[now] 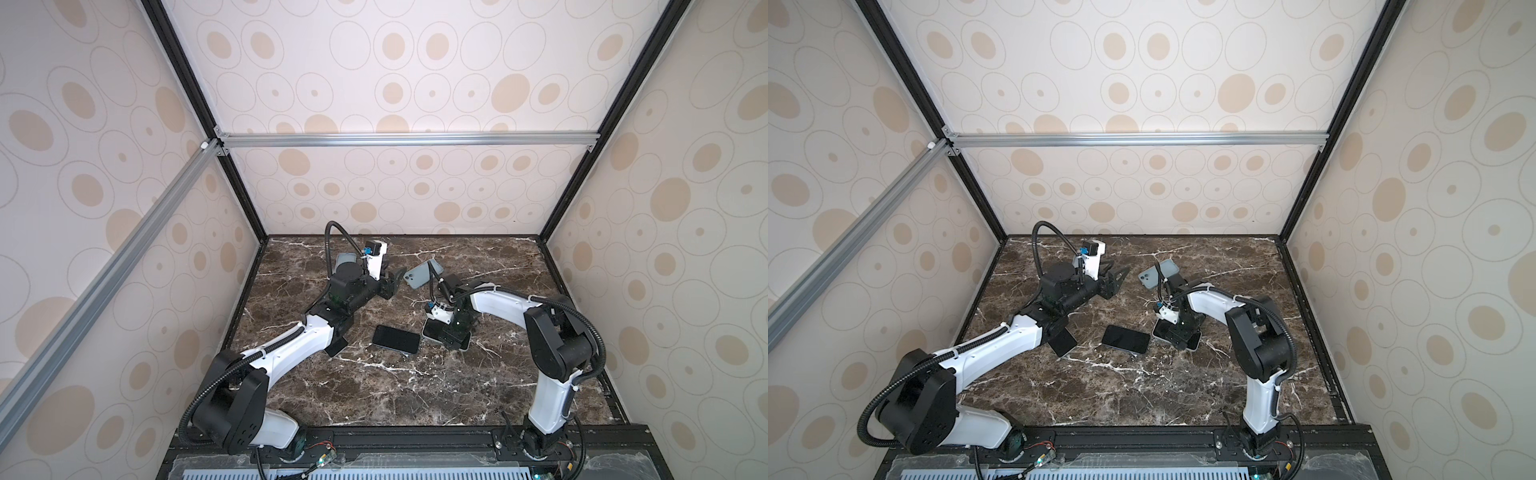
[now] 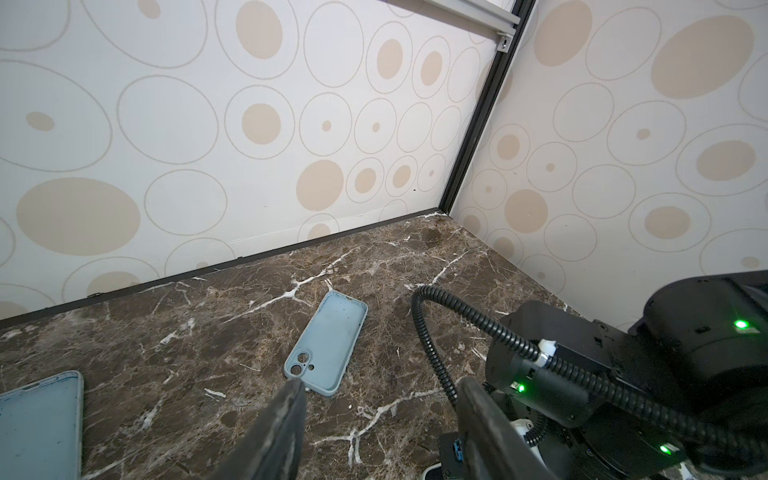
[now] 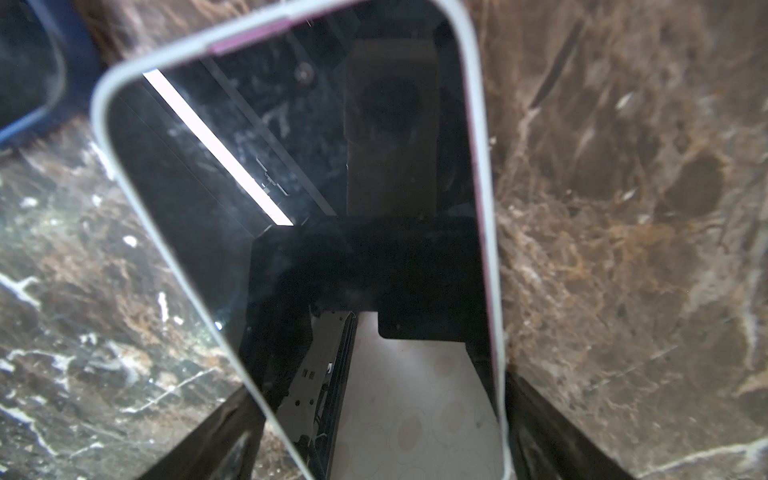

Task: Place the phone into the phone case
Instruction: 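Lower the right gripper over the cased phone while left gripper holds raised, then close the right gripper on the cased pink-framed phone and lift it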

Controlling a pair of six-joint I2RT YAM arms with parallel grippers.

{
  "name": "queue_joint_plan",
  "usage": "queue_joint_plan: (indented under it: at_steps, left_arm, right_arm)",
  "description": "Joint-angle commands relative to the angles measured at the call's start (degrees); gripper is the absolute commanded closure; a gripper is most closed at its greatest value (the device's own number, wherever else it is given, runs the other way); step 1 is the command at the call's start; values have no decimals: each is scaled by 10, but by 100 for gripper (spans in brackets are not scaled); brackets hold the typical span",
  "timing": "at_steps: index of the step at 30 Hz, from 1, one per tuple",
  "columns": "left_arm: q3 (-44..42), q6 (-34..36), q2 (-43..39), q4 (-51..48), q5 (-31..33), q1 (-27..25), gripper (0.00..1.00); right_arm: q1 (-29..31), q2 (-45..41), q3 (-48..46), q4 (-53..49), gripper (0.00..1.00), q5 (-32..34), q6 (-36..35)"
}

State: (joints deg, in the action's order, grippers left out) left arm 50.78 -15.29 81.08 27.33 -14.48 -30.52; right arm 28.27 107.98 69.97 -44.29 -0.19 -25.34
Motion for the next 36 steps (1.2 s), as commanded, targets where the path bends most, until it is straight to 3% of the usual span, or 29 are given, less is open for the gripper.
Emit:
queue_joint_plan:
  at_steps: [1,36]
  left_arm:
    - [0,-10,-3,19,-6,4,42]
    - [-4,-38,-2,30,-9,-8,43]
  right_arm:
    - [3,26,-5,-31,11,1,1]
    - [1,27,1,-44,19,26,28]
